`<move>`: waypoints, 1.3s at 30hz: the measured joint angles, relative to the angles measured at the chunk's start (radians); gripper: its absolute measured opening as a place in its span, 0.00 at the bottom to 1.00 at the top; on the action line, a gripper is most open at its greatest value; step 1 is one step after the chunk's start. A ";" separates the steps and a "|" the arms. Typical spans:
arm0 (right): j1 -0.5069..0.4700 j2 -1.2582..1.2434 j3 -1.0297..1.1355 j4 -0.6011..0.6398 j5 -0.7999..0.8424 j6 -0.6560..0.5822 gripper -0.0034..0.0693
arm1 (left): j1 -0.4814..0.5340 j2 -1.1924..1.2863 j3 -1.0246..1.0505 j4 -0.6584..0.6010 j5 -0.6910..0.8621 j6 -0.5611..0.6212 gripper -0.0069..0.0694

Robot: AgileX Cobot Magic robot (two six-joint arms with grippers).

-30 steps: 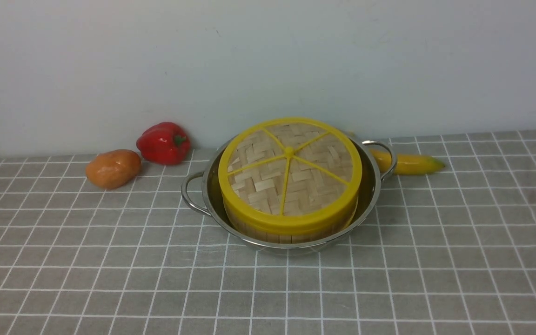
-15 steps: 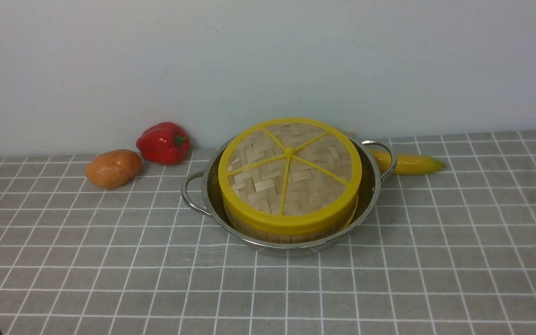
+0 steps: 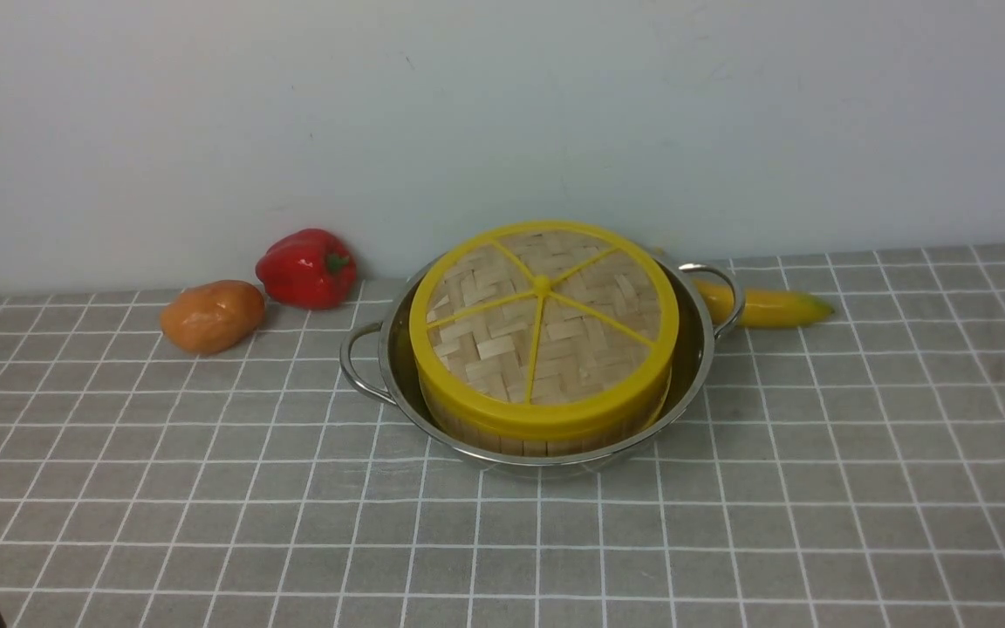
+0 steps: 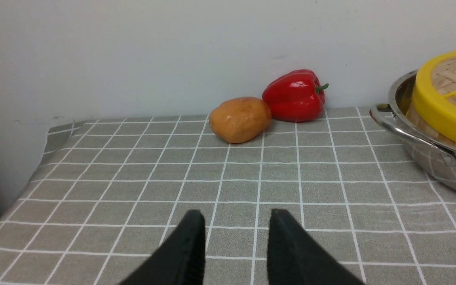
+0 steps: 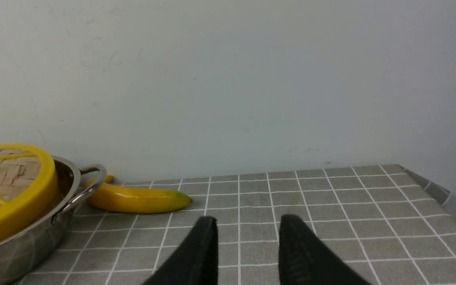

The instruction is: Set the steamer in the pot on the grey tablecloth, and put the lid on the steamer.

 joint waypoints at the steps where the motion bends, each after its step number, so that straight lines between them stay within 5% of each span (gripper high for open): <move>1: 0.000 0.000 0.000 0.000 0.000 0.002 0.38 | 0.000 0.000 0.000 0.000 0.000 0.000 0.38; 39: 0.000 0.000 0.000 0.000 0.003 0.017 0.38 | 0.000 0.000 0.000 0.000 0.000 0.000 0.41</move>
